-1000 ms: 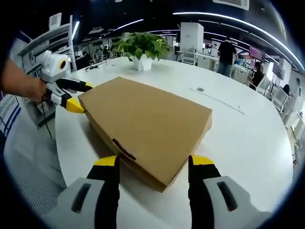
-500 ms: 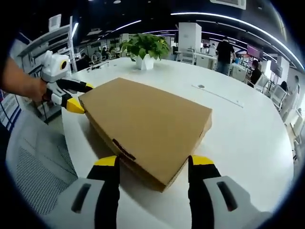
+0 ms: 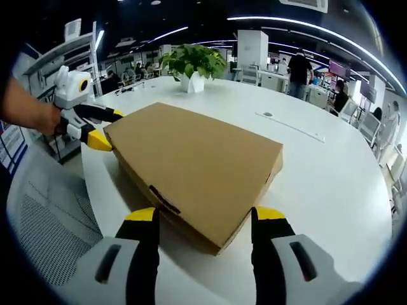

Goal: Operate the shoe box by opening the lid, removing the specified soft item, and placing it in the target area until the item is outside and the box remains undamaged.

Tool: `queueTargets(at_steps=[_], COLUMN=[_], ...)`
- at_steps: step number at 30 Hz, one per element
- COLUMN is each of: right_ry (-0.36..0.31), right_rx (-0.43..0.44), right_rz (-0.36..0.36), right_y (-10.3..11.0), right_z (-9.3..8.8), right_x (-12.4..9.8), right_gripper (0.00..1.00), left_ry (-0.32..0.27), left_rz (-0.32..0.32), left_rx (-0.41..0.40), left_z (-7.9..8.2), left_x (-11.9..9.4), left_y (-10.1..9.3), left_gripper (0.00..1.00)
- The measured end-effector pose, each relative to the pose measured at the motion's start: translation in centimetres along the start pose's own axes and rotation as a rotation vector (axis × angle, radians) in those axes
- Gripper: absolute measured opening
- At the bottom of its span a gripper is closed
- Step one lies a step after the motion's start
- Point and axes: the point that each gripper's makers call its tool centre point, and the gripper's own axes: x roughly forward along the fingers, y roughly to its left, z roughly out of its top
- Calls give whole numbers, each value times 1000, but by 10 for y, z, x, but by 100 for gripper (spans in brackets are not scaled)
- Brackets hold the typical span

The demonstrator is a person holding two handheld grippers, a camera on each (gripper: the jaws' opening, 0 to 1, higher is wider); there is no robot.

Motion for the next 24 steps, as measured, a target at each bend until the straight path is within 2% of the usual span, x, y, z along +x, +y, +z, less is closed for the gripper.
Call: queueTargets(at_steps=[4,11,21,24], right_ry=[-1,-7,-16,-24], right_rx=[4,17,4,-6], right_rz=[3,7,7,8], right_y=[0,1,3,1], right_z=[4,9,21,26], right_x=[-4,-7,-16,-16], right_gripper=[53,54,56,56], left_ry=[-4,-10,-55,-50], left_rz=[3,-5,-3,-4], left_rx=[-28,-30,-51,-45], left_z=[2,8,27,28], left_x=[0,-5,-17,-17], left_y=[-1,0,0,2], left_gripper=[74,73,73,72])
